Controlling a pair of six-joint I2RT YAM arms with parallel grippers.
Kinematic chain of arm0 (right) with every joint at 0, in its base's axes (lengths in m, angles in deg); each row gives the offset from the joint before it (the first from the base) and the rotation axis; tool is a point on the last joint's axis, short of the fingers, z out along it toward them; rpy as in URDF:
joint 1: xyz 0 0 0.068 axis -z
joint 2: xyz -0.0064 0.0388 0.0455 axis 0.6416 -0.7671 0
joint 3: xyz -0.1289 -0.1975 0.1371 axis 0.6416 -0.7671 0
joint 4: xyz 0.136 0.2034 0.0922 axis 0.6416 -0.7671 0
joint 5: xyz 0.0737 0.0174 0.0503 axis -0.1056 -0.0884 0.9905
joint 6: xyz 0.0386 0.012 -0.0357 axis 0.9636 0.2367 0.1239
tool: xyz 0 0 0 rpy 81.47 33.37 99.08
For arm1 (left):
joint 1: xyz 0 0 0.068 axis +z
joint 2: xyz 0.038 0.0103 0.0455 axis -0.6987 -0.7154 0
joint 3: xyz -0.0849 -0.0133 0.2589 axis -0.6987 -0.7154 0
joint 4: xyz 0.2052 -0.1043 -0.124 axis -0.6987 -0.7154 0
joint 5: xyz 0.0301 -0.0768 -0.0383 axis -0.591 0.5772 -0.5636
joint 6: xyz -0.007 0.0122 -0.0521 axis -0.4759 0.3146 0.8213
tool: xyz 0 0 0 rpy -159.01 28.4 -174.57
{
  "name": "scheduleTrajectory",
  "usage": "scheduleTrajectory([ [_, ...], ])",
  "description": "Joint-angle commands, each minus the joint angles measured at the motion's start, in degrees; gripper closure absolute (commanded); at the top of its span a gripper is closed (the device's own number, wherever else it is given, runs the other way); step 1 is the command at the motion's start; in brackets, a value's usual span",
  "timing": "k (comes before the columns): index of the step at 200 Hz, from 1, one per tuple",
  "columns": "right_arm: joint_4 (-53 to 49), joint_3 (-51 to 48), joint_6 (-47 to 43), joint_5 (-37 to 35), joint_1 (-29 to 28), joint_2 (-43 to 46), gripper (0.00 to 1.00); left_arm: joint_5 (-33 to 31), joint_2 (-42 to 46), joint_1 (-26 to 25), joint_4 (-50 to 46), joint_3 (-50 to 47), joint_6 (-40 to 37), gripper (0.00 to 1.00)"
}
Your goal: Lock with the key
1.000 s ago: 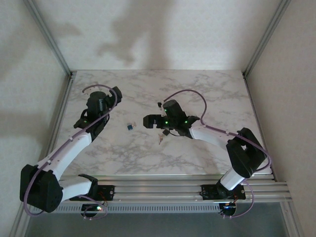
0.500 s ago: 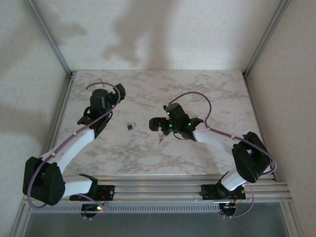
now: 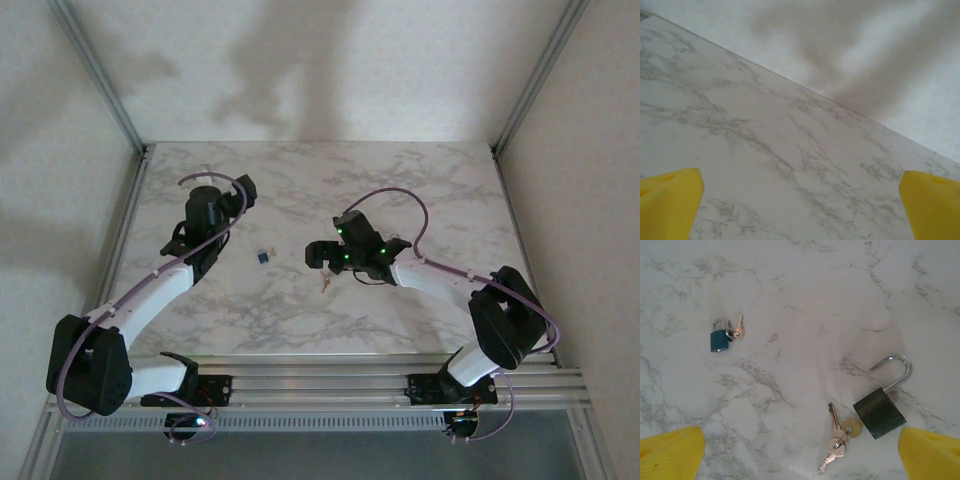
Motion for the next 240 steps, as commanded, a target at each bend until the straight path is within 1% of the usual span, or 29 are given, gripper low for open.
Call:
scheduleTrajectory([
  [1,-2.82,1.13,1.64,-1.96,-0.82,-0.57,0.01,-1.69,0.33,-0.73,-2.29,2.24,-1.33,0.0],
  [39,-5.84,2.61,1.27,-4.55,-1.48,-1.07,0.01,-3.41,1.49,-0.76,-3.48,2.49,-1.65,0.01],
  [93,-7.34,4.67,0.44,-4.25,-2.92,-3.84,0.03,-4.49,2.5,-0.63,-3.2,2.24,-2.04,0.01],
  [124,-11.34,6.82,-0.09,-8.16,-3.15,-4.79,0.09,-4.16,2.25,-0.71,-3.24,2.0,-1.76,0.01],
  [140,-13.74,7.45,1.73,-10.97,-3.14,-5.13,0.12,-3.66,1.9,-0.85,-3.55,2.2,-1.58,0.01],
  [156,-17.16,9.28,4.41,-12.1,-3.15,-6.75,0.12,-3.63,1.62,-0.9,-3.89,2.48,-1.57,0.0],
  [182,-23.59,13.61,8.89,-12.85,-3.09,-10.76,0.14,-3.48,1.54,-0.85,-4.16,2.57,-1.47,0.01],
  [210,-27.17,16.07,11.97,-13.04,-3.1,-13.49,0.16,-3.37,1.54,-0.86,-4.21,2.61,-1.65,0.01],
  [240,-29.66,17.97,13.98,-13.84,-3.15,-15.04,0.2,-2.95,1.21,-0.89,-4.22,2.73,-1.6,0.0],
])
